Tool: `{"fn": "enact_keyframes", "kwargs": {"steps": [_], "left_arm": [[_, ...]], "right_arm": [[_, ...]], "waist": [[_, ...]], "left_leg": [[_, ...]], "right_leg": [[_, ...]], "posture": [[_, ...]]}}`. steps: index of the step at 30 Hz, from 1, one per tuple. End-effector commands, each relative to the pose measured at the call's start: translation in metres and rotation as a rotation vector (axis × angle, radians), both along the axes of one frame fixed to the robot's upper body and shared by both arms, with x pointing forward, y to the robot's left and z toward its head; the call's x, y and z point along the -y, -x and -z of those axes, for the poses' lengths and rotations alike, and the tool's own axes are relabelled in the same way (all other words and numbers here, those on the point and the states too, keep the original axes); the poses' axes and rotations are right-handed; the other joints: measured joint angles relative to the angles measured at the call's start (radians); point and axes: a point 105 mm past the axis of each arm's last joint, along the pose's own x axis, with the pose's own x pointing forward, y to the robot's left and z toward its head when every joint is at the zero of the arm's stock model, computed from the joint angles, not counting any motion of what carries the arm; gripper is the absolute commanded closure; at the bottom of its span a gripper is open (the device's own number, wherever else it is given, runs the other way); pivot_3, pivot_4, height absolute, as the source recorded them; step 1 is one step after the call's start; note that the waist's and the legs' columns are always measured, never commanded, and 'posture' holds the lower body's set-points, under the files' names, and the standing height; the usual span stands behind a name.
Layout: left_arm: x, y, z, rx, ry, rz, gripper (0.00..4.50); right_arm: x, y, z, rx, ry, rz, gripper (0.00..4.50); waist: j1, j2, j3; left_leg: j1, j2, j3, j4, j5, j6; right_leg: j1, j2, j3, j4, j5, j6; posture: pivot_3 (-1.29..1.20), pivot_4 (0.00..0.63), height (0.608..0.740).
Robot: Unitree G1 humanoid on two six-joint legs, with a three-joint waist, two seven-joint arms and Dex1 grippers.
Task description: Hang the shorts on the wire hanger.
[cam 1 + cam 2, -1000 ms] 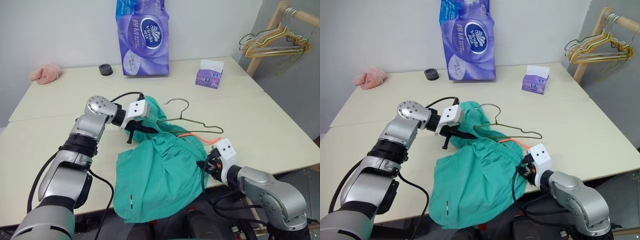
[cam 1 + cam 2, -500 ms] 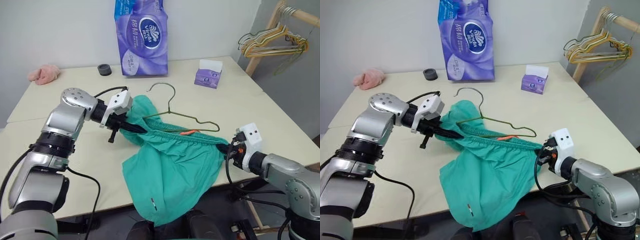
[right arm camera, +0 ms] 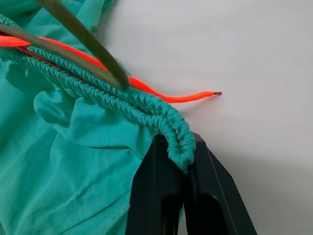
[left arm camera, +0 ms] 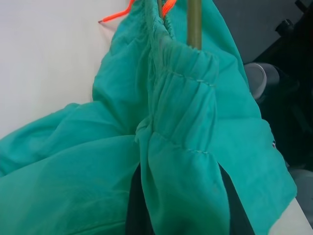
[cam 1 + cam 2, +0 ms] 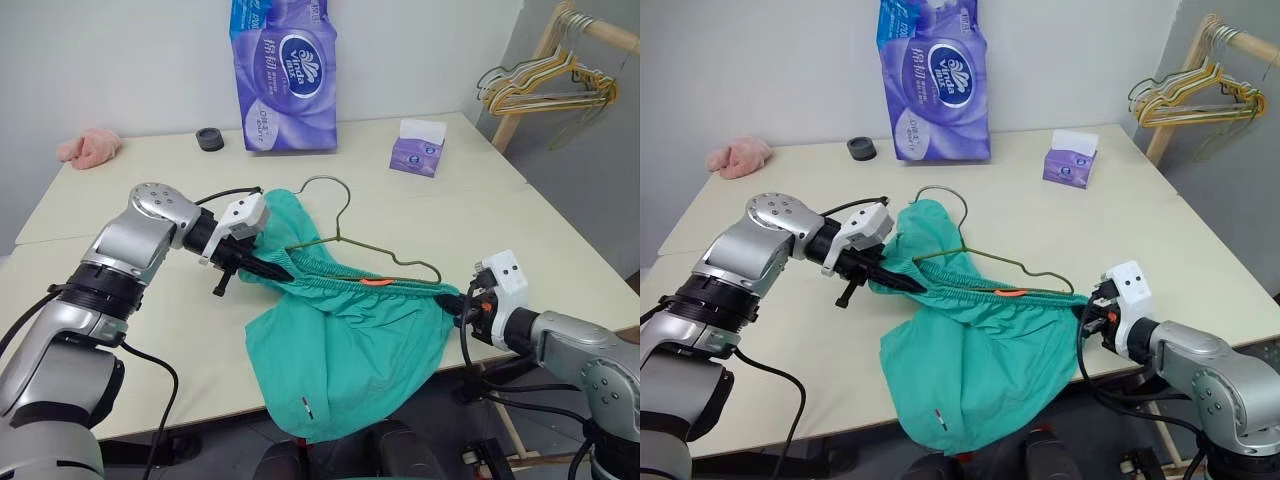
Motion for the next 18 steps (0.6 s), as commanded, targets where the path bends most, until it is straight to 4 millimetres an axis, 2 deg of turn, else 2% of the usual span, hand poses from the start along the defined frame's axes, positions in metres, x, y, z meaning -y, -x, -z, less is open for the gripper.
{"fn": "enact_keyframes", "kwargs": {"steps": [1,11,18], "left_arm": [[-0.019,-0.004,-0.004,0.066,-0.083,-0.023,4.5],[-0.016,-0.021,-0.012,0.096,-0.021,-0.081,4.5],[-0.02,-0.025,-0.001,0.129,-0.07,-0.074,4.5]], "right_arm": [[0.029,-0.005,-0.011,0.044,0.049,0.11,4.48],[0.037,-0.004,-0.012,0.044,0.067,0.119,4.48],[0.031,-0.001,-0.015,0.055,0.075,0.083,4.48]], "waist": [[0.0,0.0,0.0],[0.001,0.0,0.0],[-0.002,0.0,0.0]], "left_leg": [[0.0,0.0,0.0,0.0,0.0,0.0],[0.0,0.0,0.001,0.0,0.0,0.0],[0.0,0.001,0.001,0.0,0.0,0.001]], "right_leg": [[0.0,0.0,0.0,0.0,0.0,0.0],[0.0,0.001,0.0,0.0,0.0,0.001],[0.0,0.002,0.0,0.0,0.0,0.0]], "posture": [[-0.2,0.084,0.74],[-0.2,0.087,0.74],[-0.21,0.086,0.74]]}}
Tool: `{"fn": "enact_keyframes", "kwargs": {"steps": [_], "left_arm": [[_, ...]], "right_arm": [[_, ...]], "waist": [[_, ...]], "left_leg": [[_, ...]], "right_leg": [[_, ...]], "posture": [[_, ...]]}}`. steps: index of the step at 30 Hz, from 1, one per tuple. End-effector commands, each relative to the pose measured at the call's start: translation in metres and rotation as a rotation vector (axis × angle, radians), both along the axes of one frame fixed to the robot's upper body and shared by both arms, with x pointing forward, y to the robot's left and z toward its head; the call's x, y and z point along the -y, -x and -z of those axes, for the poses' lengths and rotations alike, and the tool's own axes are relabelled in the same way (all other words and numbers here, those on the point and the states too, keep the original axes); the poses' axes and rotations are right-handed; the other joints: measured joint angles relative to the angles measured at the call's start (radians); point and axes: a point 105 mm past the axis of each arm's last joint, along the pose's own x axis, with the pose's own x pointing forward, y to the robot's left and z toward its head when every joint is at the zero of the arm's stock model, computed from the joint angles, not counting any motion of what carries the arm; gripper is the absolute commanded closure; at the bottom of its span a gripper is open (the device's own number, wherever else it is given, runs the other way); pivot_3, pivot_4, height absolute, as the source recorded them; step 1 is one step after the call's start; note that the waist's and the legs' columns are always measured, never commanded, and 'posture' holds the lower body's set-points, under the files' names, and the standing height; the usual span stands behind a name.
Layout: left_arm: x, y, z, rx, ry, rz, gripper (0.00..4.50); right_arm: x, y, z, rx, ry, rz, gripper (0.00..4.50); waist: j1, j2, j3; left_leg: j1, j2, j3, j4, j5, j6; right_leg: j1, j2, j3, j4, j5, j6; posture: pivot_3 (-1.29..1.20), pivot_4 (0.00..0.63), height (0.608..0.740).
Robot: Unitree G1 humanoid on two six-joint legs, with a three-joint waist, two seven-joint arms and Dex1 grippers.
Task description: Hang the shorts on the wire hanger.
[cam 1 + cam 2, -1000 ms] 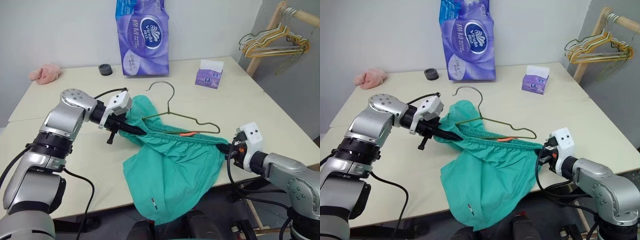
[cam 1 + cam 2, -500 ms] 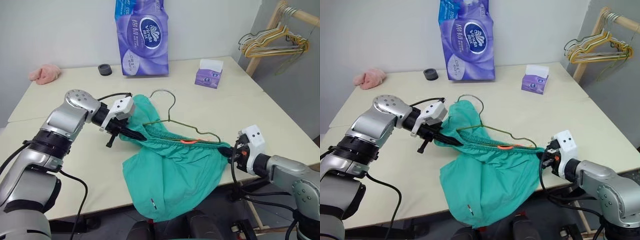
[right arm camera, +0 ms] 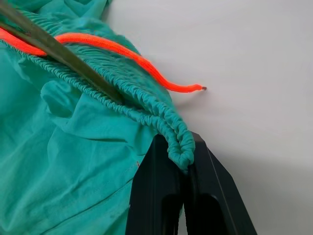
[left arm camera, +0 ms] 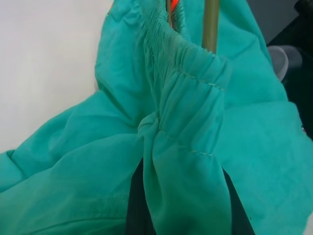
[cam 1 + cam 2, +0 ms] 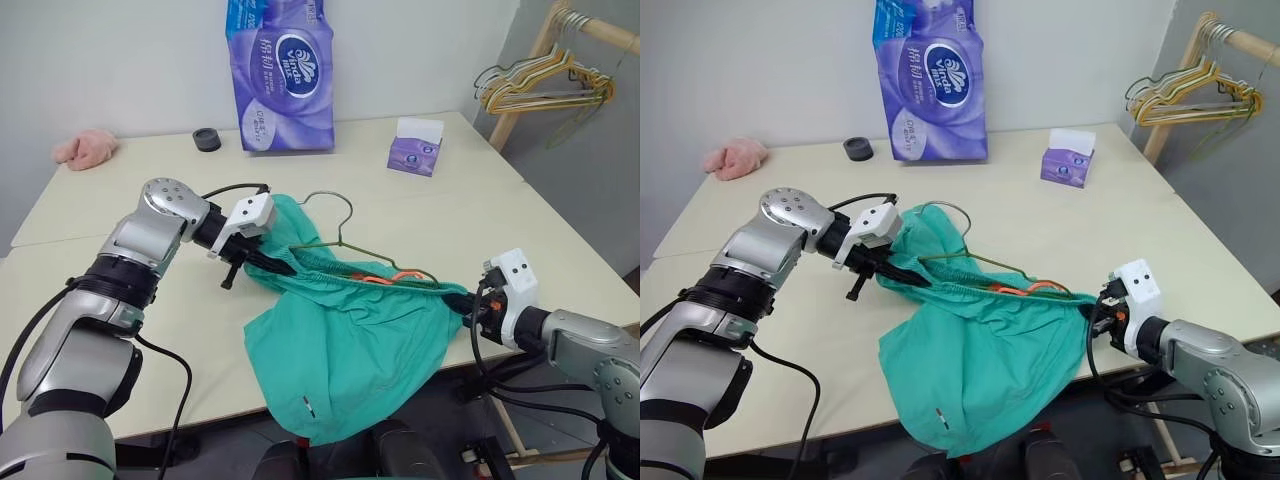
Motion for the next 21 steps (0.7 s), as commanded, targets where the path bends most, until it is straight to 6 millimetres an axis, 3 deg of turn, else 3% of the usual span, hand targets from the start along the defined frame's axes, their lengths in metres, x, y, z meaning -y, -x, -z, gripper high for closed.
{"fn": "enact_keyframes", "kwargs": {"steps": [1,5,8,13,21], "left_arm": [[-0.021,-0.007,-0.007,0.052,-0.035,-0.072,4.5],[-0.024,-0.006,-0.001,0.06,-0.075,-0.057,4.5],[-0.021,-0.008,0.001,0.066,-0.067,-0.059,4.5],[0.0,-0.009,0.006,0.057,0.004,-0.058,4.5],[0.035,-0.009,0.021,0.094,0.063,-0.059,4.5]], "right_arm": [[0.023,-0.002,-0.011,0.051,0.056,0.087,4.48],[0.021,-0.001,-0.013,0.061,0.071,0.068,4.48],[0.011,-0.001,-0.024,0.108,0.127,0.001,4.48],[-0.024,-0.002,-0.049,0.215,0.237,-0.182,4.48],[-0.07,-0.012,-0.062,0.306,0.34,-0.39,4.48]], "waist": [[0.0,0.0,0.0],[-0.001,0.0,0.0],[-0.001,0.0,0.0],[-0.002,0.0,0.0],[-0.008,0.0,0.0]], "left_leg": [[0.0,0.0,0.0,0.0,0.0,0.0],[0.0,0.0,0.0,0.0,0.0,0.0],[0.0,0.0,0.0,0.0,0.0,0.0],[0.0,0.0,0.0,0.0,0.0,0.0],[-0.002,0.0,-0.001,0.001,0.0,0.0]], "right_leg": [[0.0,0.0,0.0,0.0,0.0,0.0],[0.0,0.0,0.0,0.0,0.0,0.0],[0.0,0.0,0.0,0.0,0.0,0.0],[0.0,0.0,0.0,0.0,0.0,0.0],[-0.001,-0.001,0.001,-0.001,0.0,0.0]], "posture": [[-0.21,0.086,0.74],[-0.21,0.086,0.74],[-0.21,0.086,0.74],[-0.21,0.086,0.74],[-0.24,0.078,0.74]]}}
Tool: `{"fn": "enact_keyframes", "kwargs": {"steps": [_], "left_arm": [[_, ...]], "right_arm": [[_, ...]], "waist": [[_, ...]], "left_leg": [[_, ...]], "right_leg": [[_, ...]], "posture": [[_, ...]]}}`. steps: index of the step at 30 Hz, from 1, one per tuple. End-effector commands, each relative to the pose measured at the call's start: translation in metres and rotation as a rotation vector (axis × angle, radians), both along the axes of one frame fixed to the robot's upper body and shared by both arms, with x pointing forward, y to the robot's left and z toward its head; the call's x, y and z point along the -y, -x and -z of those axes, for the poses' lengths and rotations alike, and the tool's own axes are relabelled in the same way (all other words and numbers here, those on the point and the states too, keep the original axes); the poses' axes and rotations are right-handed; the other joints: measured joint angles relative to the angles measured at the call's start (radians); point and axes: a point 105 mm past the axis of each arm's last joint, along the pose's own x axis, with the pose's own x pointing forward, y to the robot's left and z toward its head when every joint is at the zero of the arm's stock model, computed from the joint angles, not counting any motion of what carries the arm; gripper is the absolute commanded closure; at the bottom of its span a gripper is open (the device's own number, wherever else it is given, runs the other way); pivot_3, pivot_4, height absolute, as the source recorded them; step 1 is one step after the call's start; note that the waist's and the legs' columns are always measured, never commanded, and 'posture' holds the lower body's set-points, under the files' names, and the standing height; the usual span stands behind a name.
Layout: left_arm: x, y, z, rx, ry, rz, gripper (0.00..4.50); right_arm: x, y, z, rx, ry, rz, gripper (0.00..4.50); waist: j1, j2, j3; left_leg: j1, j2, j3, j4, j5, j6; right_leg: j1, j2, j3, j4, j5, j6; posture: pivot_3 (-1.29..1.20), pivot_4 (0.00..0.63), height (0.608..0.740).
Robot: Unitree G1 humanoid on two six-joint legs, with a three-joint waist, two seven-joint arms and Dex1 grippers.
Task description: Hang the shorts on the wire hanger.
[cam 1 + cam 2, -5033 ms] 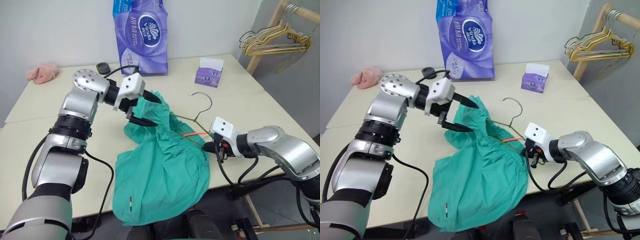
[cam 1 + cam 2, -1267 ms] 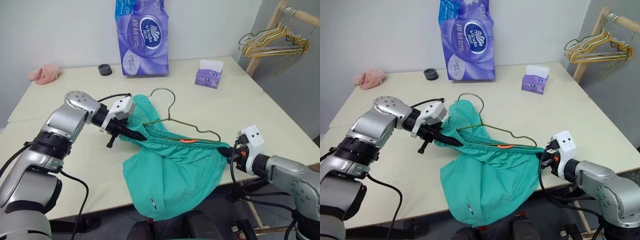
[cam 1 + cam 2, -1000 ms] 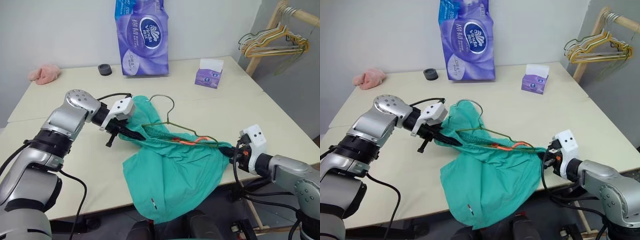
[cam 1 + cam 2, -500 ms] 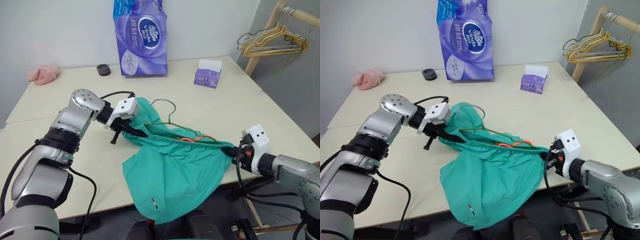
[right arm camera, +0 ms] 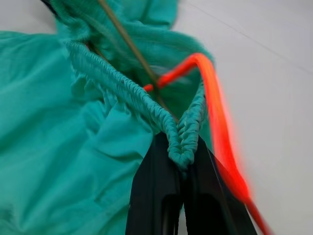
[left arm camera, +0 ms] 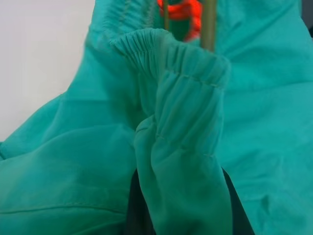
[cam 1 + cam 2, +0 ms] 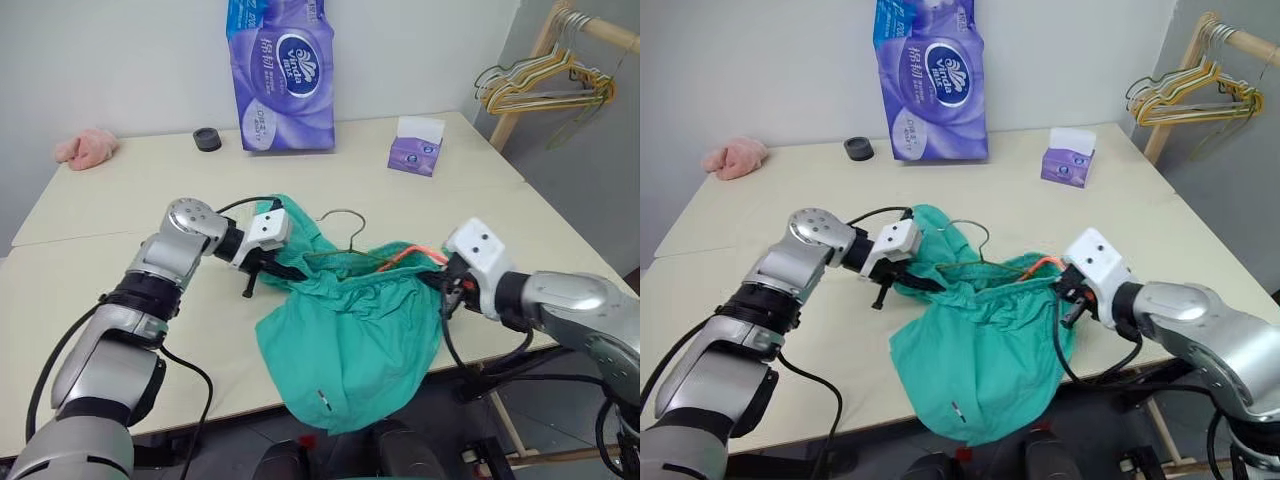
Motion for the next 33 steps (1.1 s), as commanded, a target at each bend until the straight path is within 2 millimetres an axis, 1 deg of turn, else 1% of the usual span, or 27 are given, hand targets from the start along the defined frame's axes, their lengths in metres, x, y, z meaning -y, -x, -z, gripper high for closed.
{"fn": "enact_keyframes", "kwargs": {"steps": [1,5,10,12,13,15,18,21,23,24,29,33], "left_arm": [[0.015,0.001,-0.008,0.067,0.032,0.017,4.5],[0.02,0.003,-0.005,0.063,0.052,0.01,4.5],[0.021,0.004,-0.001,0.065,0.064,-0.005,4.5],[0.021,0.004,-0.001,0.07,0.071,-0.01,4.5],[0.022,0.003,-0.001,0.076,0.074,-0.012,4.5],[0.023,0.003,-0.001,0.082,0.09,-0.016,4.5],[0.026,0.003,-0.003,0.091,0.119,-0.018,4.5],[0.031,0.004,-0.003,0.088,0.139,-0.006,4.5],[0.033,0.007,-0.001,0.081,0.138,0.011,4.5],[0.033,0.008,0.0,0.079,0.136,0.017,4.5],[0.034,0.013,0.004,0.079,0.123,0.044,4.5],[0.035,0.013,0.005,0.078,0.127,0.051,4.5]], "right_arm": [[-0.014,-0.005,-0.014,0.079,0.023,-0.065,4.48],[-0.018,-0.01,-0.018,0.101,0.062,-0.106,4.48],[-0.011,-0.016,-0.018,0.13,0.174,-0.16,4.48],[-0.01,-0.014,-0.019,0.139,0.192,-0.189,3.93],[-0.01,-0.012,-0.019,0.138,0.197,-0.205,3.75],[-0.009,-0.005,-0.019,0.13,0.213,-0.243,3.12],[-0.007,0.0,-0.023,0.129,0.219,-0.268,2.08],[-0.004,-0.002,-0.028,0.144,0.217,-0.256,1.03],[0.002,-0.003,-0.028,0.154,0.24,-0.242,0.34],[0.005,-0.003,-0.028,0.153,0.252,-0.236,0.34],[0.033,-0.005,-0.024,0.117,0.328,-0.155,0.34],[0.044,-0.002,-0.019,0.077,0.351,-0.136,0.34]], "waist": [[-0.003,0.0,0.0],[-0.007,0.0,0.0],[-0.012,0.0,0.0],[-0.014,0.0,0.0],[-0.014,0.0,0.0],[-0.014,0.0,0.0],[-0.015,0.0,0.0],[-0.014,0.0,0.0],[-0.014,0.0,0.0],[-0.014,0.0,0.0],[-0.015,0.0,0.0],[-0.016,0.0,0.0]], "left_leg": [[0.0,0.0,0.0,0.0,0.0,0.0],[0.0,0.0,0.0,0.0,0.0,0.0],[-0.001,0.0,-0.001,0.0,0.0,0.0],[-0.001,0.0,-0.001,0.0,0.0,0.0],[-0.001,0.0,-0.001,0.0,0.0,0.0],[-0.001,0.0,-0.001,0.0,0.0,0.0],[-0.001,0.0,-0.001,0.0,0.0,0.0],[-0.001,0.0,-0.001,0.0,0.0,0.0],[-0.001,0.0,-0.001,0.0,0.0,0.0],[-0.001,0.0,-0.001,0.0,0.0,0.0],[-0.001,0.0,-0.001,0.0,0.0,0.0],[-0.001,0.0,-0.001,0.0,0.0,0.0]], "right_leg": [[0.0,0.0,0.0,0.0,0.0,0.0],[-0.001,-0.004,0.0,0.0,0.0,0.0],[-0.001,-0.005,-0.001,0.0,0.0,0.0],[-0.001,-0.005,-0.001,0.0,0.0,0.0],[-0.001,-0.005,-0.001,0.0,0.0,0.0],[-0.001,-0.005,-0.001,0.0,0.0,0.0],[-0.001,-0.005,-0.001,0.0,0.0,0.0],[-0.001,-0.005,-0.001,0.0,0.0,0.0],[-0.001,-0.005,-0.001,0.0,0.0,0.0],[-0.001,-0.006,-0.001,0.0,0.0,0.0],[-0.001,-0.006,0.0,0.0,0.0,0.0],[-0.001,-0.006,0.0,0.0,0.0,0.0]], "posture": [[-0.24,0.077,0.74],[-0.24,0.077,0.74],[-0.24,0.076,0.74],[-0.24,0.076,0.74],[-0.24,0.075,0.74],[-0.24,0.075,0.74],[-0.24,0.075,0.74],[-0.25,0.074,0.74],[-0.25,0.074,0.74],[-0.25,0.074,0.74],[-0.25,0.074,0.74],[-0.26,0.074,0.74]]}}
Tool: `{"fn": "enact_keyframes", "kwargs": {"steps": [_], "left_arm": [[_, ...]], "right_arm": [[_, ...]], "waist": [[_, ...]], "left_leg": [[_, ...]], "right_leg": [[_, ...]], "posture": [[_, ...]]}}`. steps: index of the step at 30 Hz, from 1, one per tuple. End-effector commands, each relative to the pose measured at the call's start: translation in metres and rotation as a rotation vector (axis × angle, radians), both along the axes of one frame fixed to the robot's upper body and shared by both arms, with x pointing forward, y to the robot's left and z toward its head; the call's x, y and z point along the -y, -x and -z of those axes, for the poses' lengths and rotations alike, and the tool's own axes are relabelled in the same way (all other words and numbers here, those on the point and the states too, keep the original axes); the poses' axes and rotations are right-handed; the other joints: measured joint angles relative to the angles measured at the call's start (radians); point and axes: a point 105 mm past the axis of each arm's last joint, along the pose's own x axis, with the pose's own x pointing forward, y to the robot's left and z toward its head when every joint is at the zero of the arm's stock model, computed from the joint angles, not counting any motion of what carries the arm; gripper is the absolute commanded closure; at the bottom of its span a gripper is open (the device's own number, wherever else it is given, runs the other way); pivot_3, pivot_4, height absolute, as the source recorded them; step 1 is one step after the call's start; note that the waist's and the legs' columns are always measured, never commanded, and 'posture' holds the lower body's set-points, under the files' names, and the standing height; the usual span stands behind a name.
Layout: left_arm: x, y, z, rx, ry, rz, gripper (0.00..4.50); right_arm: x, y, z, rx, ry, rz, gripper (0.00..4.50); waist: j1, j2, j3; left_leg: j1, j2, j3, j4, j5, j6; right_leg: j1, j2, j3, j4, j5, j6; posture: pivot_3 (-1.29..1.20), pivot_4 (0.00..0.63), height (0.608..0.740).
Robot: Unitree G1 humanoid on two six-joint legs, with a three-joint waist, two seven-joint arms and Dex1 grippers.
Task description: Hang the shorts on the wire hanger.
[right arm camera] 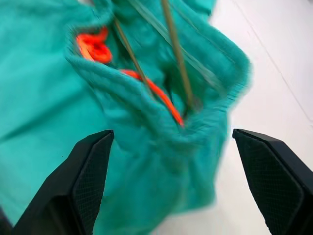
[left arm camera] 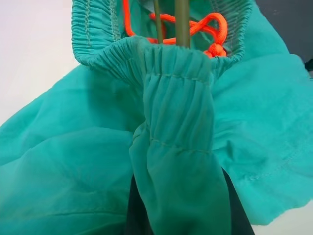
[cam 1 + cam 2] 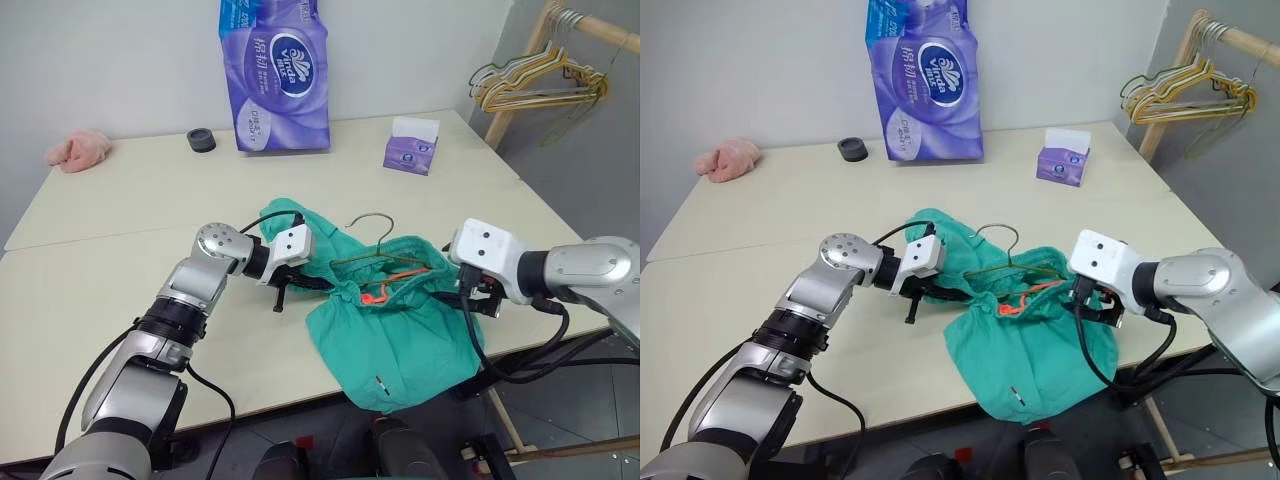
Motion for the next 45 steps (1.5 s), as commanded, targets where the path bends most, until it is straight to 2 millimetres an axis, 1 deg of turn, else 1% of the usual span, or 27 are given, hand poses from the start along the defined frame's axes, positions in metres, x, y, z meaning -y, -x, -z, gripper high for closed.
{"fn": "enact_keyframes", "kwargs": {"steps": [1,6,11,17,18,19,20,26,27,29,30,32,34,35,36,38,40,45], "left_arm": [[0.005,0.001,-0.011,0.044,0.027,0.031,4.5],[0.006,0.002,-0.011,0.044,0.026,0.038,4.5],[0.007,0.002,-0.01,0.042,0.023,0.05,4.5],[0.008,0.002,-0.013,0.047,0.033,0.049,4.5],[0.008,0.002,-0.014,0.047,0.035,0.048,4.5],[0.008,0.002,-0.014,0.047,0.036,0.048,4.5],[0.008,0.002,-0.015,0.047,0.038,0.047,4.5],[0.007,0.004,-0.017,0.046,0.052,0.04,4.5],[0.007,0.004,-0.017,0.048,0.055,0.039,4.5],[0.007,0.004,-0.018,0.051,0.058,0.038,4.5],[0.007,0.003,-0.019,0.058,0.062,0.035,4.5],[0.005,-0.003,-0.021,0.078,0.069,0.0,4.5],[0.003,-0.013,-0.029,0.073,0.113,-0.059,4.5],[0.002,-0.017,-0.033,0.074,0.136,-0.086,4.11],[0.001,-0.019,-0.036,0.073,0.142,-0.09,3.99],[-0.002,-0.021,-0.038,0.075,0.14,-0.091,3.48],[-0.005,-0.023,-0.038,0.077,0.13,-0.091,2.9],[-0.02,-0.031,-0.038,0.128,0.08,-0.114,1.41]], "right_arm": [[0.006,0.002,-0.008,0.023,0.012,0.002,0.34],[0.012,-0.001,0.005,-0.022,0.013,0.018,0.34],[0.006,-0.016,0.018,-0.052,0.009,-0.013,0.34],[0.001,-0.03,0.031,-0.087,0.07,-0.081,0.34],[0.0,-0.032,0.033,-0.094,0.079,-0.091,0.71],[0.0,-0.033,0.034,-0.101,0.082,-0.095,0.91],[0.0,-0.034,0.036,-0.11,0.087,-0.1,1.24],[-0.003,-0.038,0.043,-0.132,0.093,-0.113,3.24],[-0.003,-0.038,0.043,-0.133,0.094,-0.114,3.66],[-0.003,-0.038,0.044,-0.135,0.094,-0.116,4.26],[-0.003,-0.038,0.044,-0.135,0.095,-0.118,4.49],[-0.002,-0.037,0.043,-0.134,0.094,-0.12,4.49],[-0.002,-0.037,0.04,-0.128,0.087,-0.123,4.49],[-0.002,-0.036,0.038,-0.125,0.085,-0.125,4.5],[-0.002,-0.035,0.037,-0.123,0.083,-0.127,4.5],[-0.003,-0.033,0.035,-0.119,0.081,-0.131,4.5],[-0.003,-0.031,0.033,-0.118,0.079,-0.134,4.5],[0.002,-0.027,0.029,-0.125,0.07,-0.121,4.5]], "waist": [[0.0,0.0,0.0],[0.0,0.0,0.0],[-0.003,0.0,0.0],[-0.004,0.0,0.0],[-0.004,0.0,0.0],[-0.004,0.0,0.0],[-0.003,0.0,0.0],[-0.003,0.0,0.0],[-0.003,0.0,0.0],[-0.003,0.0,0.0],[-0.003,0.0,0.0],[-0.002,0.0,0.0],[-0.001,0.0,0.0],[-0.001,0.0,0.0],[0.0,0.0,0.0],[-0.002,0.0,0.0],[-0.002,0.0,0.0],[-0.003,0.0,0.0]], "left_leg": [[0.0,0.0,0.0,0.0,0.0,0.0],[0.0,0.0,0.0,0.0,0.0,0.0],[0.0,0.0,0.001,0.0,0.0,0.0],[0.0,0.0,0.001,0.0,0.0,0.0],[0.0,0.0,0.001,0.0,0.0,0.0],[0.0,0.0,0.0,0.0,0.0,0.0],[0.0,0.0,0.0,0.0,0.0,0.0],[0.0,0.0,0.0,0.0,0.0,0.0],[0.0,0.0,0.0,0.0,0.0,0.0],[0.0,0.0,0.0,0.0,0.0,0.0],[0.0,0.0,0.0,0.0,0.0,0.0],[0.0,0.0,0.0,0.0,0.0,0.0],[0.0,0.0,0.0,0.001,0.0,0.0],[0.0,0.0,0.0,0.001,0.0,0.0],[0.0,0.0,0.0,0.001,0.0,0.0],[0.0,-0.001,0.0,0.001,0.0,0.0],[0.0,0.0,0.0,0.001,0.0,0.0],[0.0,0.0,0.0,0.001,0.0,0.0]], "right_leg": [[0.0,0.0,0.0,0.0,0.0,0.0],[0.0,0.0,0.0,0.0,0.0,0.0],[0.0,0.0,0.0,0.0,0.0,0.0],[0.0,0.0,0.0,0.0,0.0,0.0],[0.0,0.0,0.0,0.0,0.0,0.0],[0.0,0.0,0.0,0.0,0.0,0.0],[0.0,0.0,0.0,0.0,0.0,0.0],[0.0,0.0,0.0,0.0,0.0,0.0],[0.0,0.0,0.0,0.0,0.0,0.0],[0.0,0.0,0.0,0.0,0.0,0.0],[0.0,0.0,0.0,0.001,0.0,0.0],[0.0,0.0,0.0,0.001,0.0,0.0],[0.0,0.0,0.0,0.001,0.0,0.0],[0.0,0.0,0.0,0.001,0.0,0.0],[0.0,0.0,0.0,0.001,0.0,0.0],[0.0,0.0,-0.001,0.001,0.0,0.0],[0.0,0.0,-0.001,0.001,0.0,0.0],[0.0,0.0,-0.001,0.001,0.0,0.0]], "posture": [[-0.26,0.074,0.74],[-0.26,0.074,0.74],[-0.26,0.071,0.74],[-0.24,0.068,0.74],[-0.24,0.068,0.74],[-0.24,0.068,0.74],[-0.24,0.068,0.74],[-0.23,0.07,0.74],[-0.23,0.07,0.74],[-0.23,0.07,0.74],[-0.23,0.071,0.74],[-0.23,0.071,0.74],[-0.23,0.071,0.74],[-0.23,0.071,0.74],[-0.23,0.071,0.74],[-0.23,0.07,0.74],[-0.23,0.069,0.74],[-0.24,0.07,0.74]]}}
